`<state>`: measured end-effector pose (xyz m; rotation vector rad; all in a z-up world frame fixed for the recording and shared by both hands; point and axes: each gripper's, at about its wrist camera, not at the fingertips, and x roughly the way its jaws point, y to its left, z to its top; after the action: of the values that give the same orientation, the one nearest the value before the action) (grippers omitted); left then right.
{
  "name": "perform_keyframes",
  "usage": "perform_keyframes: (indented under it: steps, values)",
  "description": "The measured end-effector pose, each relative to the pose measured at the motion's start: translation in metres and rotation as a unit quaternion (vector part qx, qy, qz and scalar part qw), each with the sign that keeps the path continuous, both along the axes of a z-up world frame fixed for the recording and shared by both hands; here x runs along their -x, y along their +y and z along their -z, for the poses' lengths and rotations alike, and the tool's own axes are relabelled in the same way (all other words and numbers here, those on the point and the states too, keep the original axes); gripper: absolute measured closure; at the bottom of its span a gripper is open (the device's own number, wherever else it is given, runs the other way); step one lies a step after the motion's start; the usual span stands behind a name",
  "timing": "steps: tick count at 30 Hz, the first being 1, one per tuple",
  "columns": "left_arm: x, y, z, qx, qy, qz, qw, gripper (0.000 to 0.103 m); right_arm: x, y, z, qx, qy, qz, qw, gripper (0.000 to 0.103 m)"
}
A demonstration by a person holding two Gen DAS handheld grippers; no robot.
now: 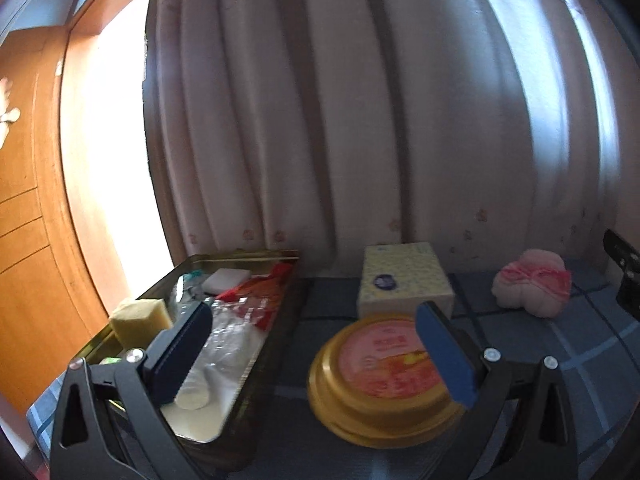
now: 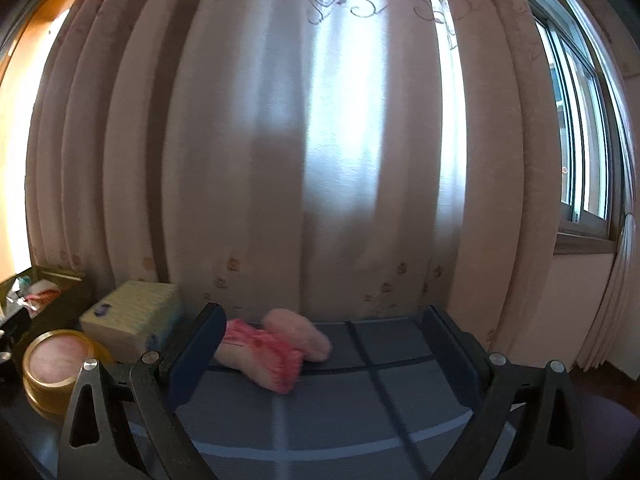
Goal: Organize soft objects
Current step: 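Withdraw both tools from the tray toward the pink items on the table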
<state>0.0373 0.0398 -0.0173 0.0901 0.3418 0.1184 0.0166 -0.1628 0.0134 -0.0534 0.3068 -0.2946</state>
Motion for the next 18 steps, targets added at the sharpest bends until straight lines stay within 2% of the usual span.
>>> perform_keyframes:
  steps: [5,12,18]
  values:
    - [0.0,-0.028,0.0,-0.005,0.007,0.03,0.9995,0.0,-0.011,-0.027,0.004,0.003,0.023,0.003,1.0,0.003]
    - [-0.008,-0.089,0.002,-0.02,0.031,0.108,0.9935,0.0,-0.022,-0.054,0.007,0.013,0.031,0.007,0.999,0.003]
    - [-0.026,-0.143,0.007,-0.033,0.064,0.155,0.9853,0.0,-0.026,-0.091,0.008,-0.028,0.027,0.036,0.999,0.003]
